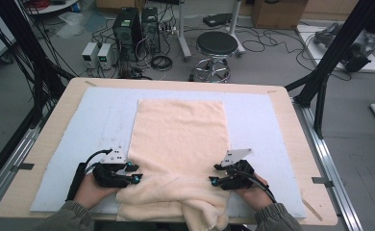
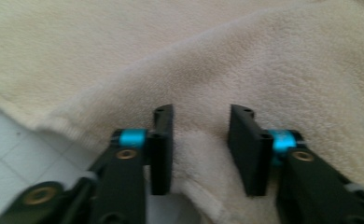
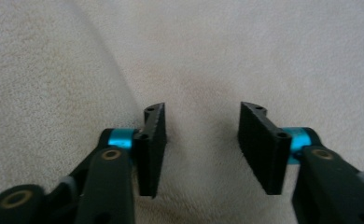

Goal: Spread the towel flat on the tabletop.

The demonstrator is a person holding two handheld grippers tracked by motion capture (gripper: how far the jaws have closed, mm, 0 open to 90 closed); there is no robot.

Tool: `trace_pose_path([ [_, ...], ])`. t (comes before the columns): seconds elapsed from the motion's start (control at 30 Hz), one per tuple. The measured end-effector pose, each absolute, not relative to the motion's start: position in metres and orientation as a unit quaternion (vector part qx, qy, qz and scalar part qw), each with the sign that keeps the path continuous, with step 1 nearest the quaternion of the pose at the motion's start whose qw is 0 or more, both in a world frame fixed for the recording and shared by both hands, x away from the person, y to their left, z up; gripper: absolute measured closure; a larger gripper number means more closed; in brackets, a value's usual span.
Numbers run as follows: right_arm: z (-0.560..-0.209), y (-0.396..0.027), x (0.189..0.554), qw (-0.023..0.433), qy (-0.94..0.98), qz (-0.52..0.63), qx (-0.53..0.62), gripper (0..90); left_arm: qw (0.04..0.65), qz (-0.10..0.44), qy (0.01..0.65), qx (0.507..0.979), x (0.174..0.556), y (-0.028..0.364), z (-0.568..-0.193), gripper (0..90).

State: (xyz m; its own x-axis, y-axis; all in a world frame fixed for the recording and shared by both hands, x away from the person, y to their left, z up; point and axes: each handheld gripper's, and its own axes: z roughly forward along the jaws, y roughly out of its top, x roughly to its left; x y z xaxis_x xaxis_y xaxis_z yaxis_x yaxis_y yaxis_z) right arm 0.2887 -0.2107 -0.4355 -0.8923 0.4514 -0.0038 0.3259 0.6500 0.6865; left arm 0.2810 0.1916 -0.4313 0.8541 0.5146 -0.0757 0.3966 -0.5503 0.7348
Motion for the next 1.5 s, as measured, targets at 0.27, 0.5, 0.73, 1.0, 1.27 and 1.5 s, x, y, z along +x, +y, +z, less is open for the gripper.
trace_pose_path([
  [0.27, -0.423, -0.209, 0.294, 0.086, 0.907, 0.365, 0.191, 84.9, 0.409, 0.111, 0.283, 0.86, 0.284, 0.197, -0.417, 86.7],
  [0.5, -0.386, -0.206, 0.325, 0.131, 0.894, 0.378, 0.202, 85.1, 0.437, 0.153, 0.327, 0.824, 0.321, 0.202, -0.39, 87.0],
  [0.73, -0.393, -0.207, 0.39, 0.151, 0.876, 0.374, 0.266, 84.5, 0.425, 0.184, 0.396, 0.793, 0.382, 0.195, -0.391, 86.1],
  [1.0, -0.4, -0.212, 0.394, 0.146, 0.871, 0.378, 0.278, 66.5, 0.435, 0.175, 0.383, 0.796, 0.377, 0.202, -0.387, 63.5],
  [1.27, -0.366, -0.205, 0.34, 0.132, 0.88, 0.399, 0.22, 56.4, 0.445, 0.167, 0.317, 0.821, 0.317, 0.208, -0.384, 55.2],
  [1.5, -0.384, -0.199, 0.295, 0.109, 0.889, 0.407, 0.181, 53.8, 0.443, 0.132, 0.256, 0.849, 0.27, 0.204, -0.412, 49.1],
])
